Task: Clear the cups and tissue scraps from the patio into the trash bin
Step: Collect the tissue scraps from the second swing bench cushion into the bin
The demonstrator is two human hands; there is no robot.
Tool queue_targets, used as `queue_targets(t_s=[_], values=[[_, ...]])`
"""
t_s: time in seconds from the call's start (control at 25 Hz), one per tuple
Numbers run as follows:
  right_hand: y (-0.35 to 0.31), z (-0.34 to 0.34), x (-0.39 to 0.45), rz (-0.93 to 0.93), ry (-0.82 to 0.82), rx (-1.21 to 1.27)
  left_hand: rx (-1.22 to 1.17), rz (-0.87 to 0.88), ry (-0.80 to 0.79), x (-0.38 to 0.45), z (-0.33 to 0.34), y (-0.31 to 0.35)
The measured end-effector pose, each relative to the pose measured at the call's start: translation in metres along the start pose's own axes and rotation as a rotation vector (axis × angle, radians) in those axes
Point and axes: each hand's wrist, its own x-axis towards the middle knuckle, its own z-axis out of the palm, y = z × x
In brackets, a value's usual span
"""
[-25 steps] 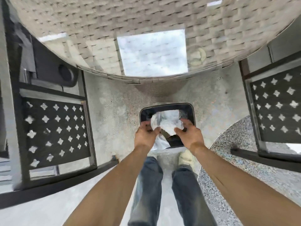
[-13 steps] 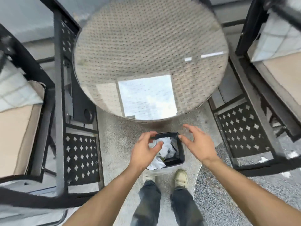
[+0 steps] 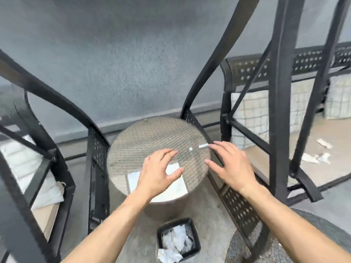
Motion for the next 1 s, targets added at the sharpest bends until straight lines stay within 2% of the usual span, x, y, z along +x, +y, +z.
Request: queue_targets(t_s=[0.12, 0.2, 0.4, 0.76, 1.0], values=[[-0.010, -0.039, 0.010, -0.001, 0.103, -0.040, 0.051, 0.132, 0.068, 0.021, -0.032, 0.018], [-0.012, -0.057, 0.011, 0.013, 0.147, -0.053, 0.043, 0.157, 0.087, 0.030, -0.047, 0.027], [0.001, -0.086, -0.004, 0.119, 0.196, -0.104, 0.013, 0.267, 0.107, 0.054, -0.053, 0.051], [0.077, -0.150, -0.116, 0.486, 0.244, -0.264, -0.171, 0.541, -0.050, 0.097, 0.022, 0.169], [0.145, -0.210, -0.226, 0.692, 0.294, -0.362, -0.204, 0.701, -0.135, 0.093, 0.081, 0.293]])
